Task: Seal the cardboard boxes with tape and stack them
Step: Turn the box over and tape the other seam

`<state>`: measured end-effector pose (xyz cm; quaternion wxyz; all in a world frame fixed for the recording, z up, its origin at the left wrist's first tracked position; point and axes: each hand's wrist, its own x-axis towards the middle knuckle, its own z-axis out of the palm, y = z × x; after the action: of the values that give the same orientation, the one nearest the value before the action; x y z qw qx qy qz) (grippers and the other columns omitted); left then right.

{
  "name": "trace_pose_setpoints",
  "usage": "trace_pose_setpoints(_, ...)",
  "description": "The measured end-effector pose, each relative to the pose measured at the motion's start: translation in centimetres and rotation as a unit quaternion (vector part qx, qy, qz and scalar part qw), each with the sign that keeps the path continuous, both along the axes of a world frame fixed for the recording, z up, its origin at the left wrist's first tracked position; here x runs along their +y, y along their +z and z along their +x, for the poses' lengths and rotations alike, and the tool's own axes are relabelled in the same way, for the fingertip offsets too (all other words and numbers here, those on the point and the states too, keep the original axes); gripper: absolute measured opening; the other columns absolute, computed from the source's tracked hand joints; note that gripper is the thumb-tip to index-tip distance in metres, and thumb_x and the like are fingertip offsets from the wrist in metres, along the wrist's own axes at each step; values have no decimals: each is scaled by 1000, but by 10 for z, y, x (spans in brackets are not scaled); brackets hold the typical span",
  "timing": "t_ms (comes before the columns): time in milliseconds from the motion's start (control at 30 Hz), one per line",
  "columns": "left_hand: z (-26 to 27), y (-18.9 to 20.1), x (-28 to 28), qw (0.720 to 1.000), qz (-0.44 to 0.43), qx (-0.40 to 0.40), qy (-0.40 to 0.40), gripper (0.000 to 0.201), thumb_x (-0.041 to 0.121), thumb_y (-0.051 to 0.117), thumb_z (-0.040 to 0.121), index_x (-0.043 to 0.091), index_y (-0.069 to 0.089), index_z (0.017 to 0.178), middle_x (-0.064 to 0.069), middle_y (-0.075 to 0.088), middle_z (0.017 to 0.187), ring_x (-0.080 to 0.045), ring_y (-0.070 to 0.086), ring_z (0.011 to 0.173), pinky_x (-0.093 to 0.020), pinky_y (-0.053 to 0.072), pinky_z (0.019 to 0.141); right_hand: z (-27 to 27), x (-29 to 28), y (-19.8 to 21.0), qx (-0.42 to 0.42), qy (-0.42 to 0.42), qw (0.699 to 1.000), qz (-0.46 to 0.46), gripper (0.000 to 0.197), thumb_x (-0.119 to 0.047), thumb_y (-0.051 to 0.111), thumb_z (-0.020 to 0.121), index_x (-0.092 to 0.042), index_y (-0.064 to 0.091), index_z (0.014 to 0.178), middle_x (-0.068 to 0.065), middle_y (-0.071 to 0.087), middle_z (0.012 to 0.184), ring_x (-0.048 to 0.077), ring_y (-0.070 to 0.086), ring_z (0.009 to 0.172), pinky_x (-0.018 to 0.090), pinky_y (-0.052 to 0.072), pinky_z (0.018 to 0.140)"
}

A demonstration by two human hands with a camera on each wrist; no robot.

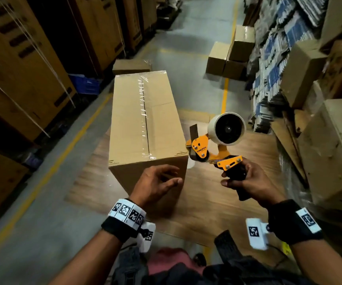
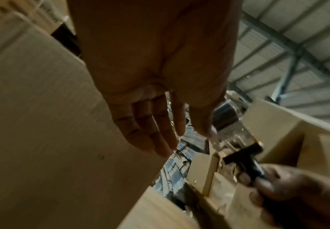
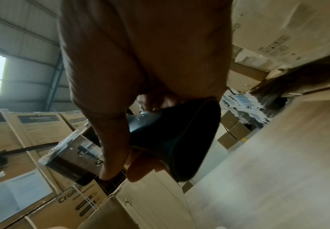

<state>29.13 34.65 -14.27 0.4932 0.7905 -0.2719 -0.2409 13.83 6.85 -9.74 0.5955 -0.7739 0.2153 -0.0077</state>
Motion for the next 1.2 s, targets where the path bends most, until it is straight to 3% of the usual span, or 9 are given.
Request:
trace_pose_setpoints(167, 1, 31, -20, 919, -181, 320, 140, 62, 60, 67, 80, 7, 73, 113, -8, 78, 97, -13, 64, 67, -27, 49, 56, 15, 11, 13, -3, 3, 1000, -29, 50, -3, 92, 71, -13, 66, 113, 2, 79, 97, 20, 76, 91, 33, 60, 72)
trace_pose_setpoints(300, -1, 35, -27, 902, -200, 358, 138, 55, 57, 75, 76, 11, 67, 105, -3, 72, 87, -10, 56, 59, -24, 35, 50, 22, 23, 21, 2, 17, 999, -40, 49, -4, 92, 71, -15, 67, 111, 1, 79, 98, 24, 76, 91, 63, 57, 81)
trace_pose_setpoints(367, 1, 33, -25, 906, -203, 339, 154, 61, 61, 81, 67, 13, 68, 102, -2, 72, 86, -10, 56, 59, -26, 34, 51, 25, 27, 23, 4, 23, 999, -39, 48, -5, 92, 71, -16, 67, 111, 0, 78, 98, 21, 76, 89, 55, 61, 74)
trace_pose_setpoints(433, 4, 34, -22, 909, -207, 321, 164, 68, 62, 85, 61, 13, 69, 106, -2, 73, 85, -11, 54, 58, -25, 35, 50, 27, 31, 25, -2, 21, 999, -24, 49, -3, 91, 71, -17, 67, 112, 1, 78, 97, 20, 76, 89, 32, 60, 62)
trace_pose_setpoints(500, 7, 34, -18, 908, -214, 323, 161, 66, 58, 87, 62, 13, 71, 107, -2, 74, 87, -11, 54, 60, -24, 37, 49, 28, 32, 25, -13, 16, 1000, -12, 52, 0, 90, 71, -17, 67, 114, 2, 79, 97, 17, 75, 91, 21, 57, 66)
trace_pose_setpoints(700, 8, 35, 2, 898, -223, 363, 108, 28, 36, 82, 80, 19, 75, 101, -6, 73, 92, -13, 58, 66, -25, 39, 54, 33, 31, 22, -24, 7, 1000, -5, 54, 2, 88, 73, -18, 67, 119, 3, 78, 97, 15, 75, 91, 20, 57, 69)
trace_pose_setpoints(967, 0, 49, 6, 883, -233, 399, 77, 30, 25, 71, 93, 19, 65, 122, -22, 75, 114, -27, 75, 78, -25, 51, 55, 32, 36, 21, -30, -6, 1000, 0, 55, 6, 86, 72, -20, 66, 116, 0, 79, 95, 11, 75, 88, 18, 57, 66)
trace_pose_setpoints(1100, -1, 49, 13, 870, -236, 428, 57, 13, 20, 64, 98, 18, 70, 109, -19, 74, 120, -29, 75, 83, -24, 52, 54, 31, 39, 20, -33, -13, 999, -5, 54, 6, 87, 71, -21, 66, 113, -1, 79, 93, 11, 75, 87, 18, 56, 64)
trace_pose_setpoints(1200, -3, 48, 12, 867, -228, 439, 64, 25, 36, 68, 91, 14, 74, 102, -16, 75, 116, -26, 75, 85, -25, 54, 58, 30, 39, 21, -33, -14, 999, 1, 51, 7, 87, 71, -14, 65, 112, -1, 79, 93, 8, 75, 84, 16, 55, 60)
